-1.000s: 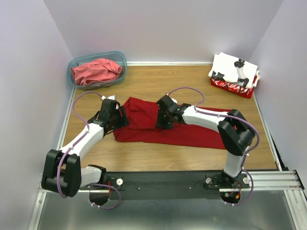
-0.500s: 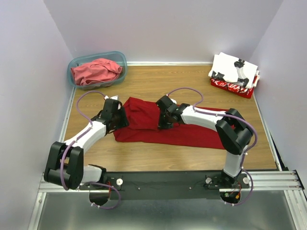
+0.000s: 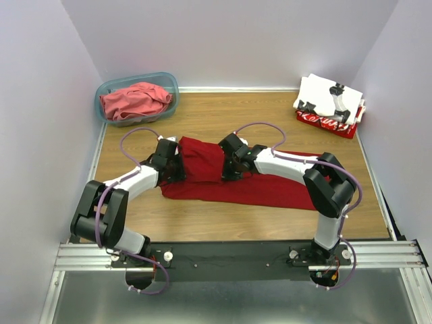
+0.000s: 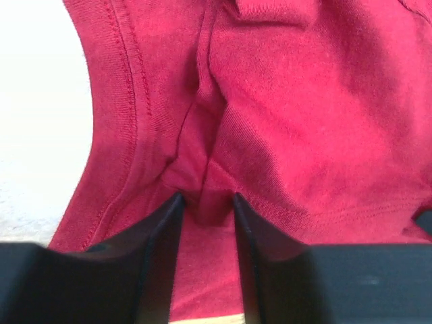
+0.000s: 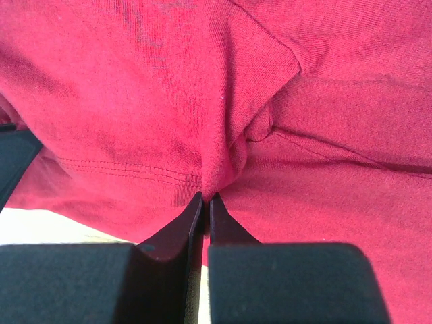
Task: Fold and stack the t-shirts
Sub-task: Fold the tshirt
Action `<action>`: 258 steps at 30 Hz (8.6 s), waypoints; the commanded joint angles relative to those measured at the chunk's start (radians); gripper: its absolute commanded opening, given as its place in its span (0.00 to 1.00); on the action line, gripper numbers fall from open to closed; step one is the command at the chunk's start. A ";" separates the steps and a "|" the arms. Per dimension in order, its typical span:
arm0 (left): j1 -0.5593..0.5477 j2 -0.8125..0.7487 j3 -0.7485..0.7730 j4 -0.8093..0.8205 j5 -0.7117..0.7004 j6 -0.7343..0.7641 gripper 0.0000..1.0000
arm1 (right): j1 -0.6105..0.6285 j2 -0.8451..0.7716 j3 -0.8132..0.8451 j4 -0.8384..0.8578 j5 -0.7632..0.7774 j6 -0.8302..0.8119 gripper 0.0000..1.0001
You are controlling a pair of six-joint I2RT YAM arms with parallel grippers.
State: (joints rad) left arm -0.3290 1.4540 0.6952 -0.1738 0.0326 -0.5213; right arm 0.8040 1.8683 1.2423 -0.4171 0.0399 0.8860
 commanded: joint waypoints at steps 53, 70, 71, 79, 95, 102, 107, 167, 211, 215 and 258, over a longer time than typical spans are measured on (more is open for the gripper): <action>-0.042 -0.093 0.055 -0.113 -0.122 -0.032 0.00 | 0.003 -0.023 0.045 -0.075 -0.029 -0.016 0.02; -0.042 -0.219 0.041 -0.207 -0.132 -0.066 0.00 | 0.003 -0.081 0.019 -0.137 -0.034 -0.001 0.00; -0.042 -0.228 0.035 -0.211 -0.131 -0.068 0.00 | 0.003 -0.077 0.013 -0.138 -0.061 -0.001 0.00; -0.042 -0.259 -0.008 -0.222 -0.096 -0.083 0.00 | 0.003 -0.024 -0.003 -0.143 -0.081 -0.018 0.15; -0.068 -0.229 0.230 -0.297 -0.112 -0.101 0.80 | -0.165 -0.256 -0.096 -0.201 0.072 -0.081 0.79; -0.186 0.000 0.293 -0.152 0.007 -0.137 0.83 | -0.412 -0.342 -0.168 -0.190 0.169 -0.257 0.82; -0.206 0.175 0.322 -0.062 0.024 -0.119 0.84 | -0.531 -0.339 -0.199 -0.123 0.215 -0.334 0.82; -0.157 1.114 1.506 -0.294 -0.037 0.399 0.84 | -0.247 -0.485 -0.483 -0.183 -0.121 0.105 0.76; -0.174 0.744 0.849 -0.059 0.049 0.064 0.85 | -0.243 -0.620 -0.733 -0.078 -0.067 0.103 0.93; -0.174 0.782 0.914 -0.116 0.035 0.095 0.85 | -0.220 -0.643 -0.748 -0.078 -0.095 0.143 0.93; -0.130 0.525 1.079 -0.256 -0.089 0.202 0.88 | 0.003 -0.478 -0.336 -0.331 0.150 0.195 0.94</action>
State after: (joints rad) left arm -0.4572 2.2051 1.9030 -0.4492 -0.0029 -0.3115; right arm 0.8013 1.4067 0.9085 -0.6266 0.0929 1.0817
